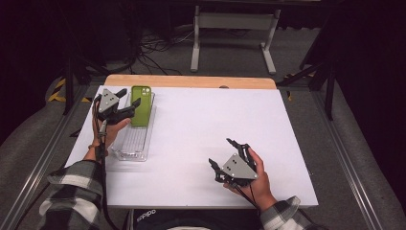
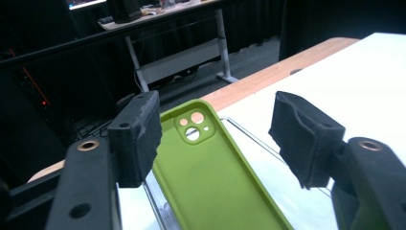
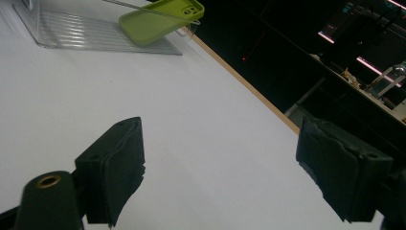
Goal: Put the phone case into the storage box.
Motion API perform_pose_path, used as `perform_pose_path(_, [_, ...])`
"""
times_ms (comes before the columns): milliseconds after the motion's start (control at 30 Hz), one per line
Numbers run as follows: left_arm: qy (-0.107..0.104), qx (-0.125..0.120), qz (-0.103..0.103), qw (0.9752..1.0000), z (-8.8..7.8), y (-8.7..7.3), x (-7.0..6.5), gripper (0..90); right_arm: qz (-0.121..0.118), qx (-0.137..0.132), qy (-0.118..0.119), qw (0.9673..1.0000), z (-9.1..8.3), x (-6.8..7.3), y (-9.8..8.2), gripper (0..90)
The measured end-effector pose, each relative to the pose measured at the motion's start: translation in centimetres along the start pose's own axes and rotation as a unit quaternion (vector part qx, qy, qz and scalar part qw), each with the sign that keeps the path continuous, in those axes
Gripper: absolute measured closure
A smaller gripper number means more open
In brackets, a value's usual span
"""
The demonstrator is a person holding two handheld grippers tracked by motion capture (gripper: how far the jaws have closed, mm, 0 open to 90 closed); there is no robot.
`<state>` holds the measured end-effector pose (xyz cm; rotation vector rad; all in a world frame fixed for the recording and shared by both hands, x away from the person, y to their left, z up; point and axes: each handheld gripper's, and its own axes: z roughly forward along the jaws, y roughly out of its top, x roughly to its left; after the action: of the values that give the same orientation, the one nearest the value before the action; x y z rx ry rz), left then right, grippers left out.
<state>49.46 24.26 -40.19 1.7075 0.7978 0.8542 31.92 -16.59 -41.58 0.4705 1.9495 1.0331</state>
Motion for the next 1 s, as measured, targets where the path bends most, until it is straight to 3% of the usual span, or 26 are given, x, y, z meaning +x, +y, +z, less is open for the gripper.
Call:
perform_pose_path(600, [-0.009,-0.002,0.005,0.9999,-0.14,0.12,-0.20,16.5,0.001,-0.001,0.001,1.0000,-0.06,0.00,0.05,17.4])
perform_pose_path(1000, [-0.018,-0.016,-0.008,0.9997,-0.47,0.27,-0.08,5.6,0.002,-0.003,0.001,1.0000,-0.06,0.04,0.07,17.1])
